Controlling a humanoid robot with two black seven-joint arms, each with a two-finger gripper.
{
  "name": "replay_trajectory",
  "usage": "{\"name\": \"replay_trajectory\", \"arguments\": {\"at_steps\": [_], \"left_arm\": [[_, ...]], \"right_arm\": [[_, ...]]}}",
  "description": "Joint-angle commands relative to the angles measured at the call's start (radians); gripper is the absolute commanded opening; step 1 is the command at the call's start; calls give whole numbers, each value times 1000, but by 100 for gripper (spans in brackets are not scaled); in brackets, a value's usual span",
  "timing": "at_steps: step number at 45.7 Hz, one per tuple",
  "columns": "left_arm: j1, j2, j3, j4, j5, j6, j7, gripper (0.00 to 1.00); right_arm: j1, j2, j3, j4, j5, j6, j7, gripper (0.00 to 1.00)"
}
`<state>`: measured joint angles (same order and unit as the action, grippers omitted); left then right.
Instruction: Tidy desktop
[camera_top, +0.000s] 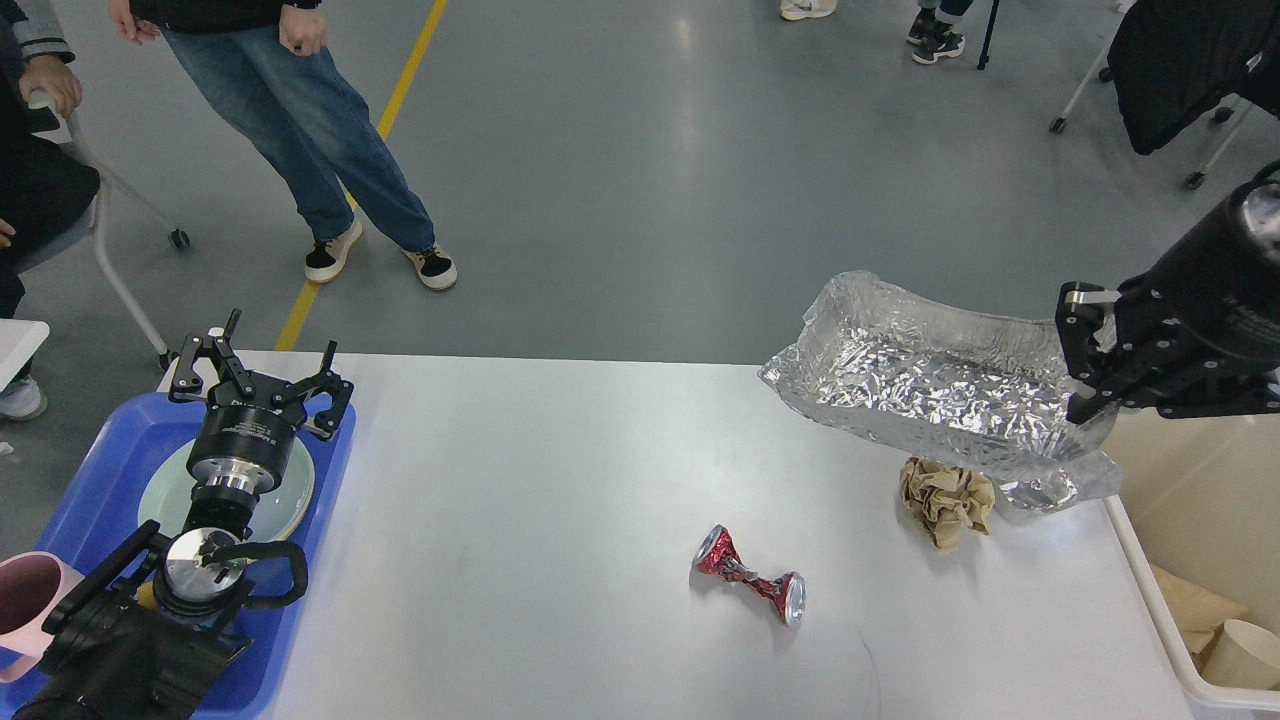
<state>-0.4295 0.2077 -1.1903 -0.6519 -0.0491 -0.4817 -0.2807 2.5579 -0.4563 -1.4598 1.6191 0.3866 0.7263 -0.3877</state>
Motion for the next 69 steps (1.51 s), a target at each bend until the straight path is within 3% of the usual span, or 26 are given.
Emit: {"name": "replay_trajectory", "arguments": {"at_steps": [1, 7, 14, 24, 34, 41, 42, 47, 51, 69], "left_arm": [[0, 1, 0, 0, 0, 0, 0, 96], [0, -1, 0, 0, 0, 0, 0, 96], [0, -1, 0, 0, 0, 0, 0, 96], [0, 1, 0, 0, 0, 0, 0, 96], [0, -1, 0, 0, 0, 0, 0, 96], [0, 1, 0, 0, 0, 0, 0, 96], [0, -1, 0, 0, 0, 0, 0, 96], [0, -1, 0, 0, 0, 0, 0, 96], [0, -1, 0, 0, 0, 0, 0, 96], [0, -1, 0, 0, 0, 0, 0, 96]], "right_arm": [[-54, -67, -103, -62, 0, -97, 0, 0], [-209, -200, -134, -175, -5, -200, 0, 0], [-473, -294, -91, -427, -9, -220, 0, 0], [-944, -349, 206, -772, -12, -222, 0, 0], [-1405, -277, 499, -1169, -14, -240, -2, 0], [-1679, -162, 636, -1410, -14, -410, -2, 0], [-1750, -124, 653, -1450, -14, -497, -2, 0], [-1843, -45, 668, -1478, -14, -724, 0, 0], [-1900, -7, 659, -1478, -15, -838, 0, 0], [-1972, 80, 651, -1481, -17, -884, 0, 0]]}}
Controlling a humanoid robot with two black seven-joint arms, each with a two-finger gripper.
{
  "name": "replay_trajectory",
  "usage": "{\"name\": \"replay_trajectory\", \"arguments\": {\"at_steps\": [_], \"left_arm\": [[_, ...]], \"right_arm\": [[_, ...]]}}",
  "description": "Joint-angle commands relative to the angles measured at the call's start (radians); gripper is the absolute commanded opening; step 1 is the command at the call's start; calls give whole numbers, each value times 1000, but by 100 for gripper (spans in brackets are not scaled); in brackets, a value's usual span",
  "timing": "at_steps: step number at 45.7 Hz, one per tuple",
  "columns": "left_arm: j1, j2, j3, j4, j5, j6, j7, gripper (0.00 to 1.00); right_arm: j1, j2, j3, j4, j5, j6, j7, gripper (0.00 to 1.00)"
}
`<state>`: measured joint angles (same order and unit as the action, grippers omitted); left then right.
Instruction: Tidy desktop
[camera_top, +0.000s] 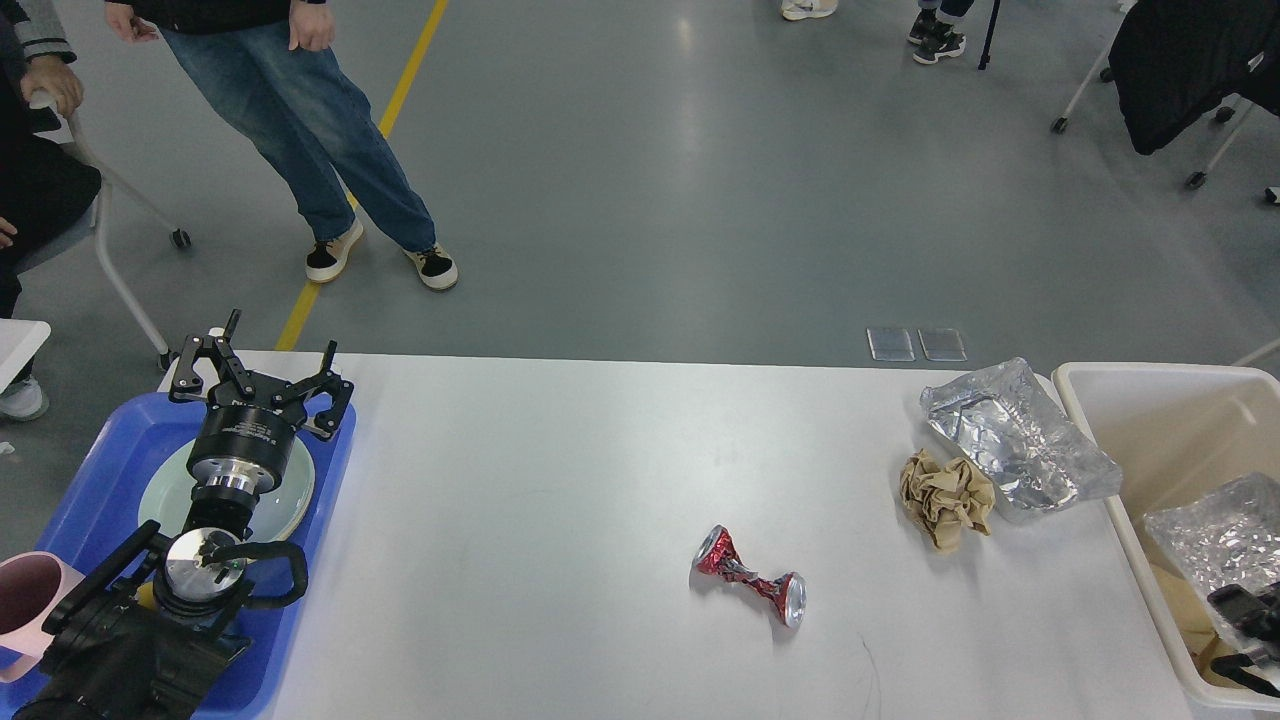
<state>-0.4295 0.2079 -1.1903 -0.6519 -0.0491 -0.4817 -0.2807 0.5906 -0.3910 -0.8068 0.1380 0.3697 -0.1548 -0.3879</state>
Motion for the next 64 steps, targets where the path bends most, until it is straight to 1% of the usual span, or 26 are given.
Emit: {"name": "replay_trajectory", "arguments": {"at_steps": [1, 13, 14, 15, 17, 18, 19, 23, 25, 40, 49, 54, 64], "left_arm": [[0, 1, 0, 0, 0, 0, 0, 96], [0, 1, 0, 0, 0, 0, 0, 96], [0, 1, 0, 0, 0, 0, 0, 96], [0, 1, 0, 0, 0, 0, 0, 96], [0, -1, 0, 0, 0, 0, 0, 96], [0, 1, 0, 0, 0, 0, 0, 96], [0, -1, 0, 0, 0, 0, 0, 96], [0, -1, 0, 0, 0, 0, 0, 96], [0, 1, 0, 0, 0, 0, 0, 96], [0, -1, 0, 0, 0, 0, 0, 96], [0, -1, 0, 0, 0, 0, 0, 96], [0, 1, 0, 0, 0, 0, 0, 96], [0, -1, 0, 0, 0, -2, 0, 96]], "right_arm": [[-5, 17, -2, 0, 0, -3, 0, 0], [5, 37, -2, -12, -2, -3, 0, 0], [5, 37, -2, -12, -2, -6, 0, 3], [5, 37, -2, -14, -2, -9, 0, 18], [5, 38, -3, -15, -2, -26, 0, 58], [5, 35, -3, -15, -2, -43, 0, 81], [5, 32, -3, -17, -2, -64, 0, 100], [5, 38, 0, -20, -2, -113, 0, 100], [6, 41, 1, -18, -2, -120, 0, 100], [44, 41, 1, -6, -3, -114, -6, 100], [103, 3, 0, 21, -5, -95, -3, 100], [191, -41, -9, 109, -24, -57, -2, 100], [435, -152, -15, 394, -185, -40, -14, 100]]}}
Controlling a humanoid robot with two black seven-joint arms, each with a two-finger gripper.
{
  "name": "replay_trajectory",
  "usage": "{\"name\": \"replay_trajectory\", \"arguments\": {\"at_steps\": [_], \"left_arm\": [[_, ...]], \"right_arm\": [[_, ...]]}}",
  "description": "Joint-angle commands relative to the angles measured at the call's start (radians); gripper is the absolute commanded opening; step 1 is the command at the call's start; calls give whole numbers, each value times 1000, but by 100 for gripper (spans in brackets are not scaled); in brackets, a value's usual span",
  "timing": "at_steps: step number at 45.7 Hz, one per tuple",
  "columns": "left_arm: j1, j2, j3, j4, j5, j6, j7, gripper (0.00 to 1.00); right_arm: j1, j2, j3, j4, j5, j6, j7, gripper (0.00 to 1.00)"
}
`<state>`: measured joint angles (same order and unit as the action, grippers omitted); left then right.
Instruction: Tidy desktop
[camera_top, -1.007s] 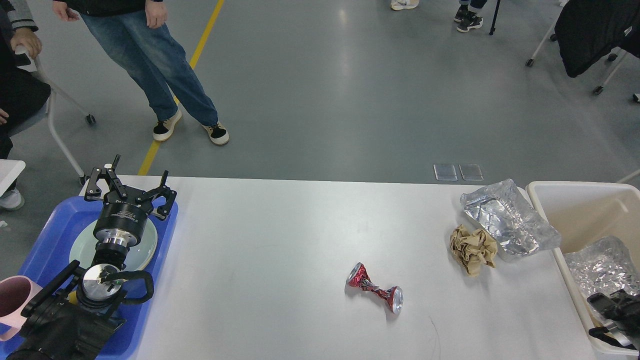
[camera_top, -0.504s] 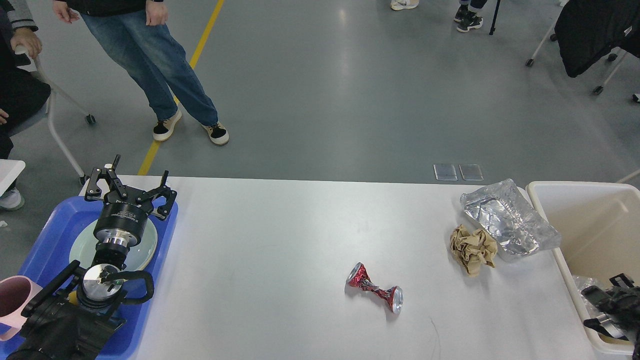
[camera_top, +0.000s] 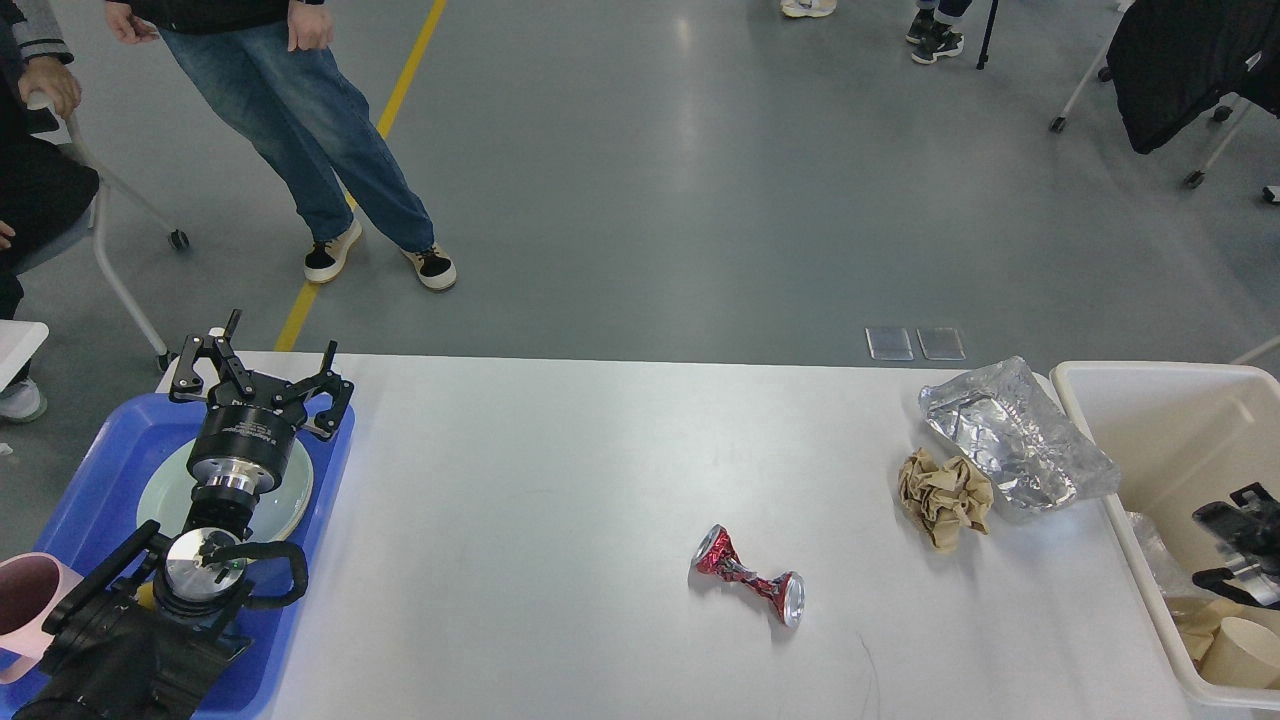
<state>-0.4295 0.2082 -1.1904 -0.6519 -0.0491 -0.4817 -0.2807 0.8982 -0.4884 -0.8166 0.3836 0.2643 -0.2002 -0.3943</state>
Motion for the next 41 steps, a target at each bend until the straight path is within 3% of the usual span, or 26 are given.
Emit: {"name": "replay_trajectory", "arguments": {"at_steps": [1, 8, 17, 23, 30, 35, 41], "left_arm": [[0, -1, 0, 0, 0, 0, 0, 96], [0, -1, 0, 0, 0, 0, 0, 96], [0, -1, 0, 0, 0, 0, 0, 96], [0, -1, 0, 0, 0, 0, 0, 96], [0, -1, 0, 0, 0, 0, 0, 96], [0, 0, 0, 0, 0, 0, 0, 96], [0, 0, 0, 0, 0, 0, 0, 96]], "right_arm": [[152, -65, -13, 176, -91, 8, -8, 100], [349, -90, -165, 351, -108, 67, -26, 100], [735, -49, -421, 656, -109, 215, -23, 100], [952, 77, -487, 701, -106, 514, -24, 100], [1110, 105, -451, 702, -105, 875, -24, 100], [1174, 120, -394, 732, -103, 1004, -24, 100], [1252, 111, -381, 802, -99, 1076, -26, 100]]}}
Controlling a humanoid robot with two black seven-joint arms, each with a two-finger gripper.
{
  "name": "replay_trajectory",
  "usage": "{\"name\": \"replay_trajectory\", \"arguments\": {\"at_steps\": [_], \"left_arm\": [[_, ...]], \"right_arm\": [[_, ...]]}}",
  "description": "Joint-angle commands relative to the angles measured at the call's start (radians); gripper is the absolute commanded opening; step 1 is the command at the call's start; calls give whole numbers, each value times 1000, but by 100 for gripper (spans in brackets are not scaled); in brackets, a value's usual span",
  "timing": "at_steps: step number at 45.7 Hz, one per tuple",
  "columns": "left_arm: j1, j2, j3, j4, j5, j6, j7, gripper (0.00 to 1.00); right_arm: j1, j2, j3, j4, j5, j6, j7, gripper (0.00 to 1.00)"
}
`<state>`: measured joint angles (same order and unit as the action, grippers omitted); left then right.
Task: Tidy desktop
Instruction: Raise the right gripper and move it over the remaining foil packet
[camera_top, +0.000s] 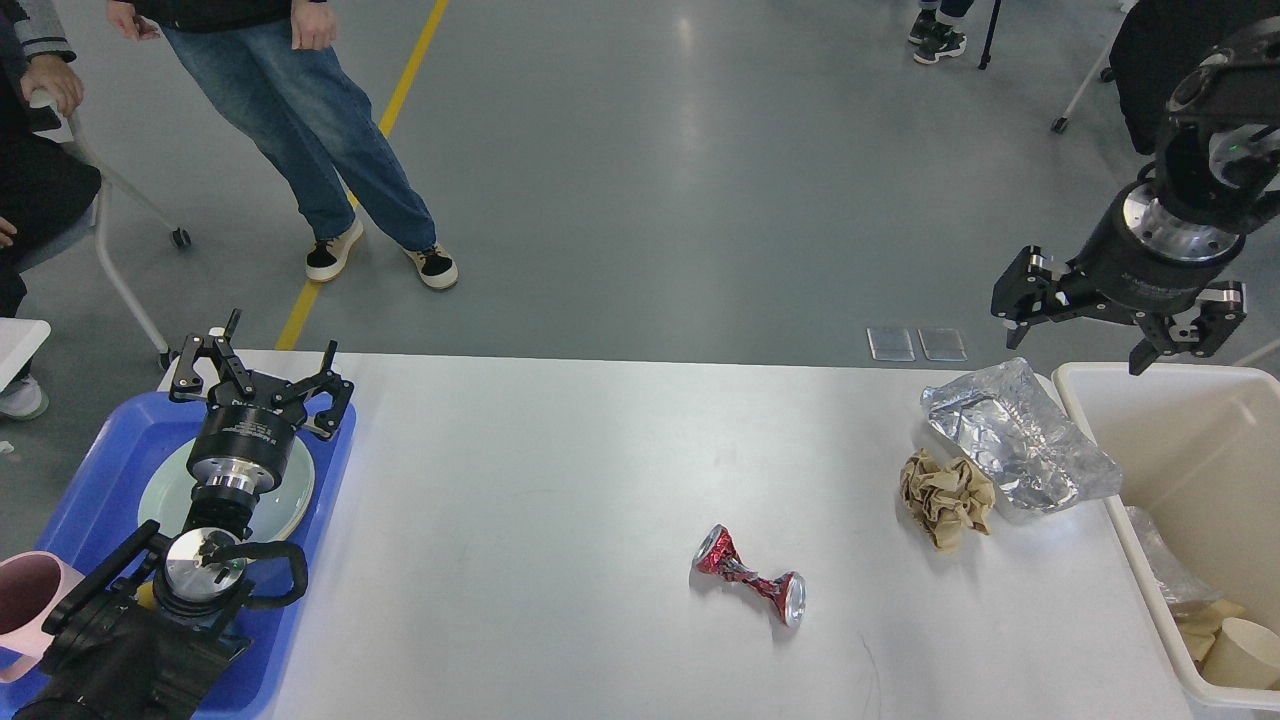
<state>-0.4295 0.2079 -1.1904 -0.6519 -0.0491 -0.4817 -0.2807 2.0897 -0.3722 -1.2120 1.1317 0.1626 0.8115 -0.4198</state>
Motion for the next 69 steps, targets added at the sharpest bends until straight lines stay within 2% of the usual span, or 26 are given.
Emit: {"name": "replay_trajectory", "arguments": {"at_steps": [1, 7, 20, 26, 29, 34, 37, 58, 69], "left_arm": [[0, 1, 0, 0, 0, 0, 0, 96], [0, 1, 0, 0, 0, 0, 0, 96], [0, 1, 0, 0, 0, 0, 0, 96], [0, 1, 0, 0, 0, 0, 0, 96], [0, 1, 0, 0, 0, 0, 0, 96], [0, 1, 0, 0, 0, 0, 0, 96], [0, 1, 0, 0, 0, 0, 0, 96], [0, 1, 0, 0, 0, 0, 0, 96], [0, 1, 0, 0, 0, 0, 0, 96]], "right_arm": [[69, -5, 17, 63, 5, 73, 0, 100], [133, -34, 20, 141, 11, 110, 0, 100], [401, -36, 17, 367, 43, 146, 4, 100], [464, -30, 14, 410, 45, 148, 22, 100], [483, -25, -6, 410, 45, 148, 88, 100], [490, 16, -93, 405, 26, 148, 260, 100], [492, 47, -135, 405, 8, 147, 305, 100], [495, 38, -158, 396, -1, 120, 297, 100], [340, 1, -228, 356, 3, -66, 297, 100]]}}
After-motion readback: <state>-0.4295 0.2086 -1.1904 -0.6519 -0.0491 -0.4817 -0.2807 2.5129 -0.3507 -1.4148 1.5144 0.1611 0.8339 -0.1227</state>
